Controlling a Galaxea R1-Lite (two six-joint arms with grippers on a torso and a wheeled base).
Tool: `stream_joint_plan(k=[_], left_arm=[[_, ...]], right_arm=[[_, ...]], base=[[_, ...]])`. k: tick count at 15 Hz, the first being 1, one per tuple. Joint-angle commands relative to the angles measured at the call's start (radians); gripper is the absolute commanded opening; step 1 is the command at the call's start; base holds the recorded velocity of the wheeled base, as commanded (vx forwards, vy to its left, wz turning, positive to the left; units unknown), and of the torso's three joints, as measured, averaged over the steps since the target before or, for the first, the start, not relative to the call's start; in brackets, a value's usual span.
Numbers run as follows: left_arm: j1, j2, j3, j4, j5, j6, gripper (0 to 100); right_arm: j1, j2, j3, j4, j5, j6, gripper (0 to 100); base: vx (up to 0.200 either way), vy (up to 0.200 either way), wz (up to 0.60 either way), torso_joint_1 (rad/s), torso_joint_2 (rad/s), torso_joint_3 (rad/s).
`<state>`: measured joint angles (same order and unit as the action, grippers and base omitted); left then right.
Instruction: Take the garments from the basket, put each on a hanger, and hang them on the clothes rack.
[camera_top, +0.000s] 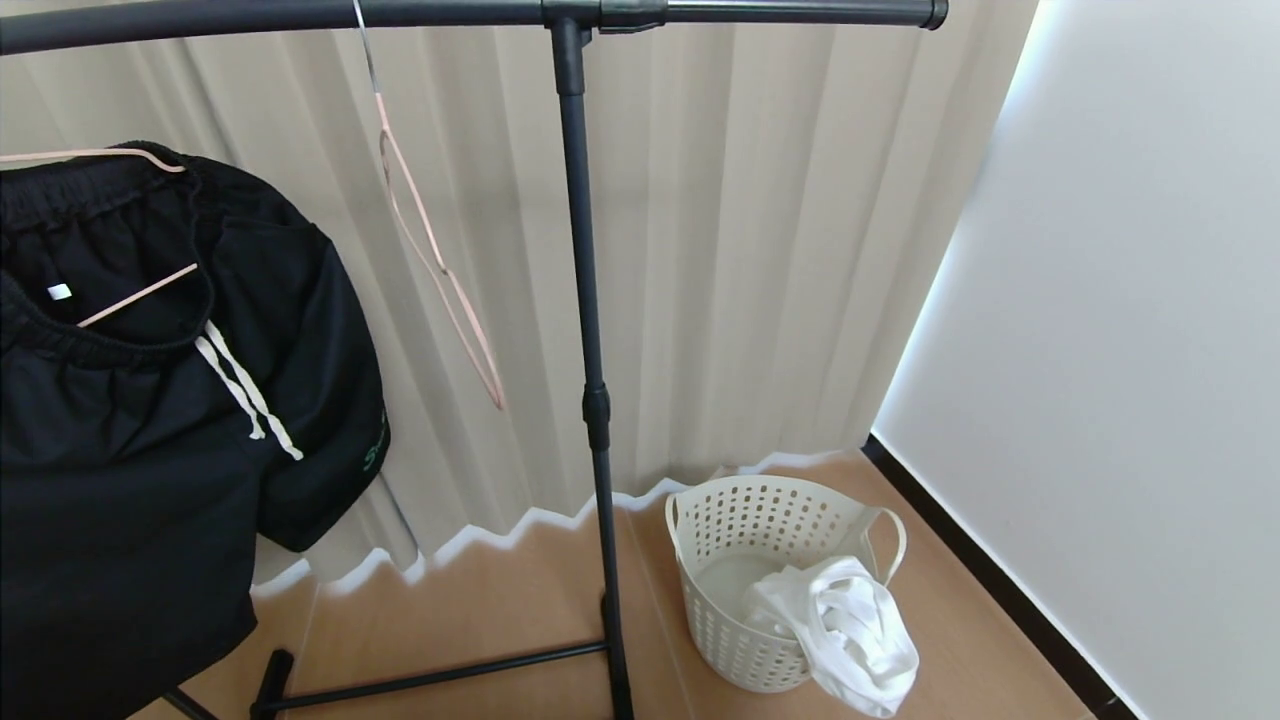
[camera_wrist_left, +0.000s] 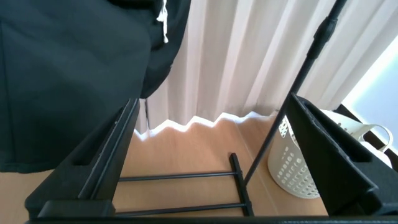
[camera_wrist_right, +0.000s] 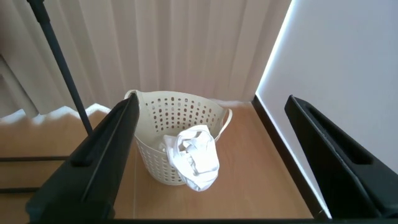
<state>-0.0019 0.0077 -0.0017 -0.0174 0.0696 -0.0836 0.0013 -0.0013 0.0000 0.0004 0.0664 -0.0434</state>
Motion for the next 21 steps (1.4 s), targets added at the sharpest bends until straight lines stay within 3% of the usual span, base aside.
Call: stream_joint_plan(k=[1, 10, 18, 21], left_arm=[[0.0, 0.002, 0.0, 0.002, -0.001, -0.001, 100], [-0.001, 0.002, 0.0, 0.002, -0.001, -0.001, 100], [-0.001, 0.002, 0.0, 0.002, -0.001, -0.001, 100], [-0.001, 0.002, 0.0, 0.001, -0.001, -0.001, 100]], right_arm=[[0.0, 0.001, 0.0, 0.0, 0.001, -0.001, 100], [0.0, 0.001, 0.0, 0.0, 0.0, 0.0, 100], [0.002, 0.003, -0.003, 0.013, 0.001, -0.01, 100], [0.019, 0.207, -0.043, 0.07, 0.001, -0.015, 100]], base=[[0.0, 0.0, 0.0, -0.041, 0.12, 0.09], [0.0, 0.0, 0.0, -0.093, 0.41, 0.158], [0.0, 0.0, 0.0, -0.007, 0.05, -0.152], [0.0, 0.0, 0.0, 0.0, 0.0, -0.063]])
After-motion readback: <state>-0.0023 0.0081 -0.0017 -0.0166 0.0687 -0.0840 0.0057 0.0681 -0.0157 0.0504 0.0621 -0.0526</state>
